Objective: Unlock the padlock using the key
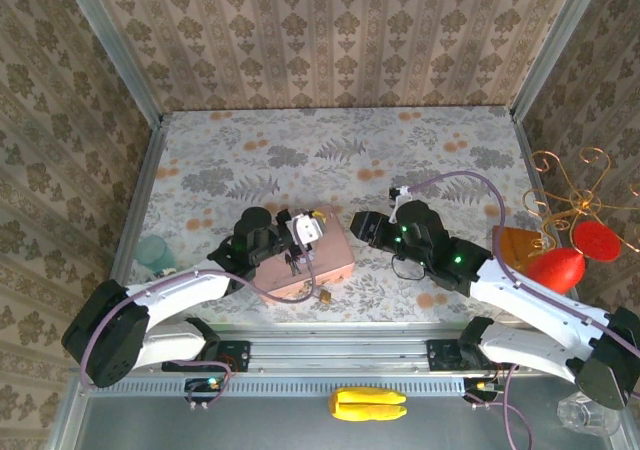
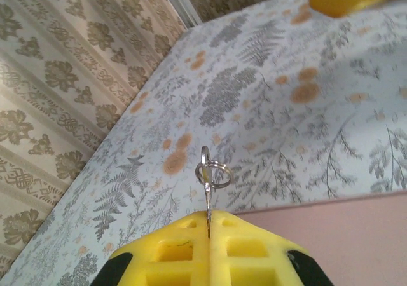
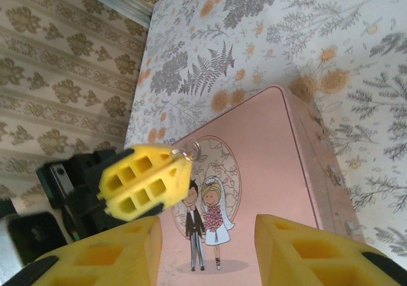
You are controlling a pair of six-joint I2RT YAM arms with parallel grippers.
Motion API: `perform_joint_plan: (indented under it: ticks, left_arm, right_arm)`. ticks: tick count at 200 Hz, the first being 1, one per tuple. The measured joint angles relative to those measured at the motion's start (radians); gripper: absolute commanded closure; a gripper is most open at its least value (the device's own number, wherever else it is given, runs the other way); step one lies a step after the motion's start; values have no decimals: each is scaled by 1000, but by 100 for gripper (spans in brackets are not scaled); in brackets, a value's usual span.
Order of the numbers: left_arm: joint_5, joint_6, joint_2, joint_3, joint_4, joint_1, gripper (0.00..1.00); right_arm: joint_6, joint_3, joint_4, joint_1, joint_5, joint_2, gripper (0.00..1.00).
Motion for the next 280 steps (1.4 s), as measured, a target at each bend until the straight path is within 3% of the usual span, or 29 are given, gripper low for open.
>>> perform_joint_plan:
  ticks: [33, 87, 166, 280]
  left_arm:
    - [39, 143, -10, -31, -24, -38, 100]
    - [54, 233, -10, -37, -34, -69, 100]
    - [53, 251, -10, -52, -18, -85, 100]
    - [34, 251, -7, -56, 19, -90, 100]
  right_arm:
    - [100, -18, 12, -26, -66, 20, 53]
    - [254, -18, 32, -16, -140, 111, 56]
    - [298, -4, 47, 10, -166, 180, 74]
    - [267, 25, 35, 10, -167, 185, 79]
